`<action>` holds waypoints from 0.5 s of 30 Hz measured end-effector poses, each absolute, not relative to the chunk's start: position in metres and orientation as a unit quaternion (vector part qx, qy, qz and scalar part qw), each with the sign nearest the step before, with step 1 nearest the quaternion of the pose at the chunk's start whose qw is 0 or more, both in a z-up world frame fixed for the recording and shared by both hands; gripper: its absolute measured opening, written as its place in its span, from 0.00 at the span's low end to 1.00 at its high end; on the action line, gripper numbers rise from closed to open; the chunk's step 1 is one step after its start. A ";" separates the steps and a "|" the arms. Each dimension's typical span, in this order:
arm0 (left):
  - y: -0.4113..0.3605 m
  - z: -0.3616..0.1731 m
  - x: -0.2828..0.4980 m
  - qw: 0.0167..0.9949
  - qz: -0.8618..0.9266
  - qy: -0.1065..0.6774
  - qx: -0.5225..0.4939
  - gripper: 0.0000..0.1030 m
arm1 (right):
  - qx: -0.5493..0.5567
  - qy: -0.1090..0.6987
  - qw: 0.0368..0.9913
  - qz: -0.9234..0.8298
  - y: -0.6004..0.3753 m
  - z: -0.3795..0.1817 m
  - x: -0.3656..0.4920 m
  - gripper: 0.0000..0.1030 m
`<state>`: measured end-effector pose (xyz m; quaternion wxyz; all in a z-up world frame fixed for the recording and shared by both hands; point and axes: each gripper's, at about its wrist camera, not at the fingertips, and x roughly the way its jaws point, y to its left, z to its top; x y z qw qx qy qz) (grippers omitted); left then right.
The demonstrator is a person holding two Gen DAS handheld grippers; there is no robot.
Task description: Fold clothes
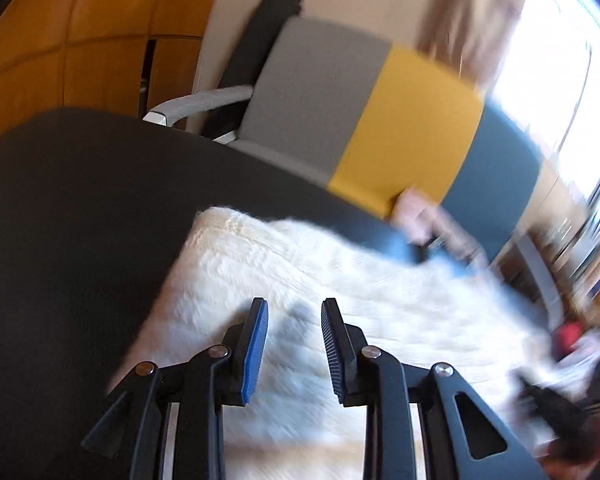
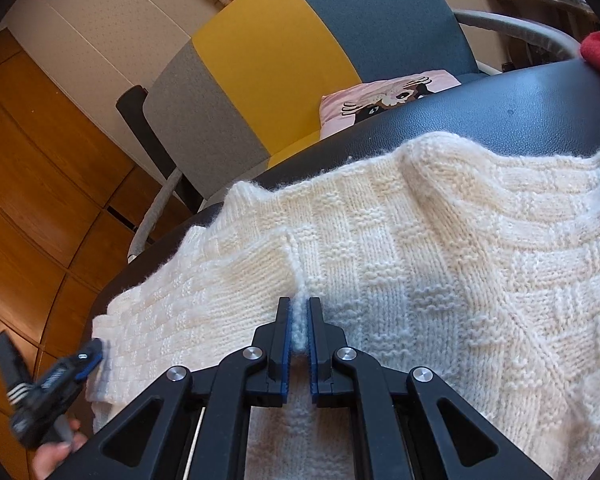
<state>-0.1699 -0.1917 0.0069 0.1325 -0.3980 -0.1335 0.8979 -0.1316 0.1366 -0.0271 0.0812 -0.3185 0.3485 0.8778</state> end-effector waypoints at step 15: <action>-0.234 -0.030 -0.179 0.144 0.873 -0.236 -0.402 0.07 | -0.323 0.330 0.073 0.884 0.136 -0.011 -0.124 0.05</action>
